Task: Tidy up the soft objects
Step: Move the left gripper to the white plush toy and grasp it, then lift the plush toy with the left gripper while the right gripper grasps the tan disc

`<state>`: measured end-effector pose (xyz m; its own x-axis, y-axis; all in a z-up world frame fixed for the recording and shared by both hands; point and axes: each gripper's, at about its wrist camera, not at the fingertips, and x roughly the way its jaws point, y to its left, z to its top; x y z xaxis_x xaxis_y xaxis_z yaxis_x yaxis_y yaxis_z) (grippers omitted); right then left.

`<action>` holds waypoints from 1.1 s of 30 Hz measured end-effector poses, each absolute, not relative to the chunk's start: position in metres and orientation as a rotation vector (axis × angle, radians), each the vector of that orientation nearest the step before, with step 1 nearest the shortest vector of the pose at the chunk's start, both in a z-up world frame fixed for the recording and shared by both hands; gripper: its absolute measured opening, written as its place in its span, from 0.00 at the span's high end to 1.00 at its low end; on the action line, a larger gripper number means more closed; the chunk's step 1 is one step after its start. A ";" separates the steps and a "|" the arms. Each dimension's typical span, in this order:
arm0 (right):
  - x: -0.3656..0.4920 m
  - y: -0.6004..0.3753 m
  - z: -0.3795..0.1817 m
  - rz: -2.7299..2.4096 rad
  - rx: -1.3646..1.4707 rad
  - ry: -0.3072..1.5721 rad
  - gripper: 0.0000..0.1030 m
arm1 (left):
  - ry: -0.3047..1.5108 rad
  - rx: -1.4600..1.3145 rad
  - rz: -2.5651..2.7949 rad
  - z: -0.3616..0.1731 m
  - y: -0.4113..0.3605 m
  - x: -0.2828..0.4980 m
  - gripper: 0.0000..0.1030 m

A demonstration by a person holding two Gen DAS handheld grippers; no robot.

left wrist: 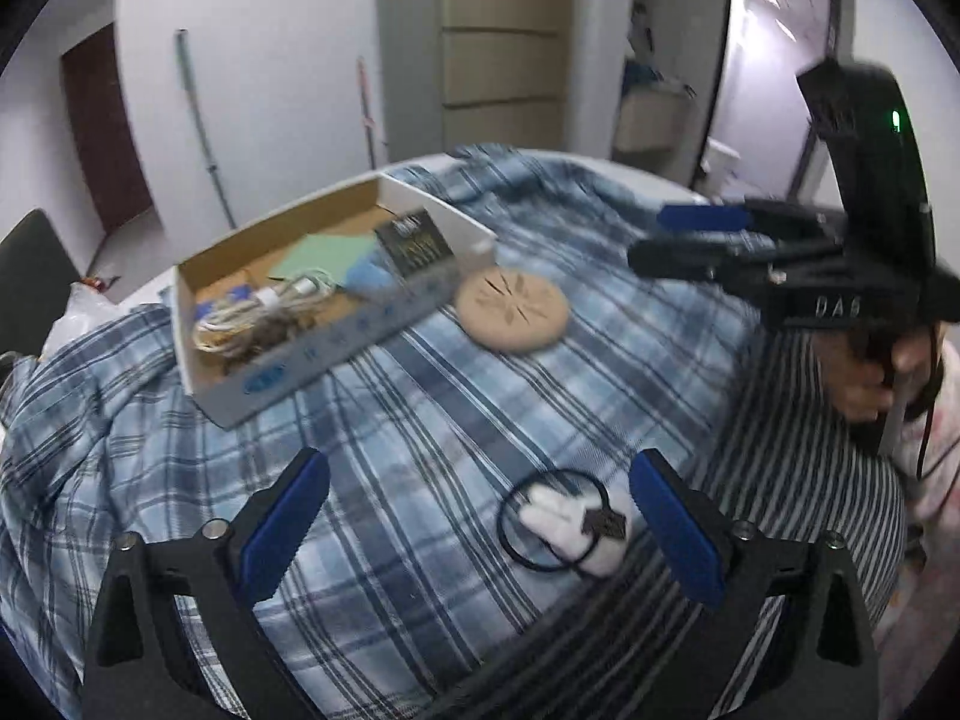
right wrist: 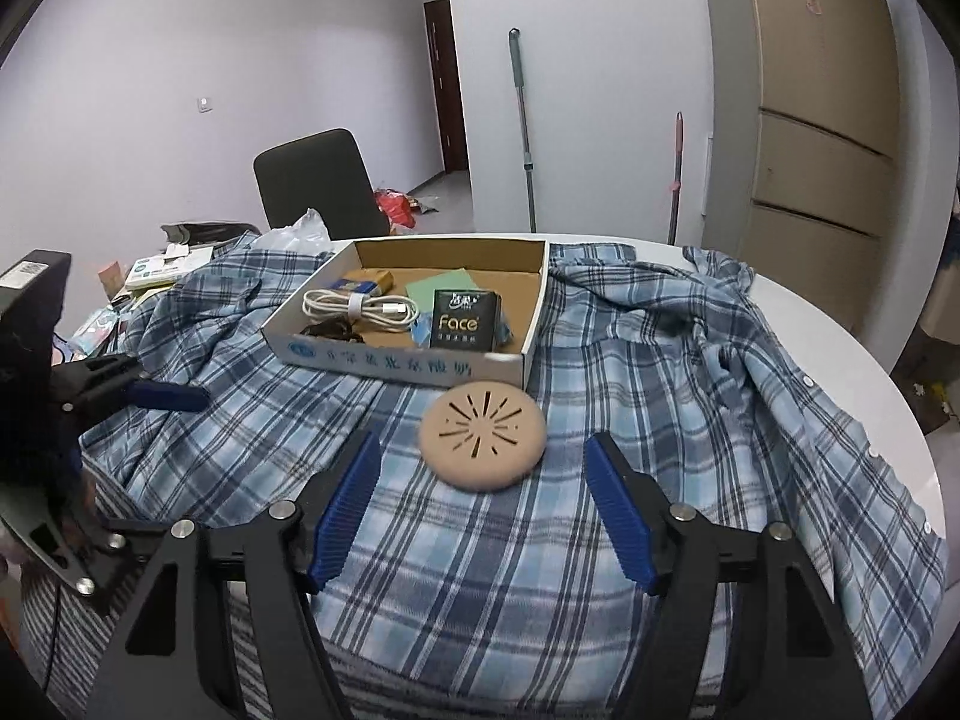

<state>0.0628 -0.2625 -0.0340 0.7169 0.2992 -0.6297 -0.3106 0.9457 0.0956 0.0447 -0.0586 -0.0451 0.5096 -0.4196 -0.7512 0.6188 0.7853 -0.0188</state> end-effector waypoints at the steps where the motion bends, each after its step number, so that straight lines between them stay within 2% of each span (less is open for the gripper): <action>1: 0.061 -0.263 -0.035 0.339 -0.016 0.696 0.33 | 0.838 0.282 -0.650 -0.048 -0.062 0.043 0.11; 3: 0.057 -0.264 -0.038 0.337 -0.018 0.694 0.33 | 0.890 0.303 -0.677 -0.056 -0.068 0.044 0.15; 4: 0.055 -0.264 -0.039 0.335 -0.019 0.691 0.33 | 0.908 0.306 -0.677 -0.060 -0.070 0.045 0.24; 6: 0.054 -0.265 -0.039 0.340 -0.013 0.689 0.33 | 0.950 0.308 -0.696 -0.068 -0.073 0.047 0.33; 23: 0.059 -0.268 -0.047 0.385 0.031 0.712 0.33 | 1.055 0.386 -0.791 -0.089 -0.093 0.049 0.33; 24: 0.059 -0.269 -0.047 0.392 0.036 0.714 0.33 | 1.049 0.400 -0.791 -0.088 -0.094 0.048 0.37; 25: 0.059 -0.269 -0.048 0.399 0.042 0.718 0.33 | 1.049 0.407 -0.794 -0.089 -0.096 0.047 0.47; 29: 0.063 -0.270 -0.051 0.402 0.057 0.738 0.33 | 1.030 0.450 -0.797 -0.088 -0.103 0.040 0.59; 30: 0.063 -0.270 -0.051 0.402 0.058 0.739 0.33 | 1.008 0.463 -0.789 -0.086 -0.104 0.037 0.66; 33: 0.063 -0.270 -0.051 0.400 0.057 0.737 0.33 | 0.956 0.469 -0.782 -0.078 -0.104 0.030 0.67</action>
<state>0.0633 -0.2701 -0.0509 0.6687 0.3741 -0.6426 -0.3348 0.9231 0.1890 0.0302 -0.1041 -0.0784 0.3421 -0.3799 -0.8594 0.7670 0.6413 0.0218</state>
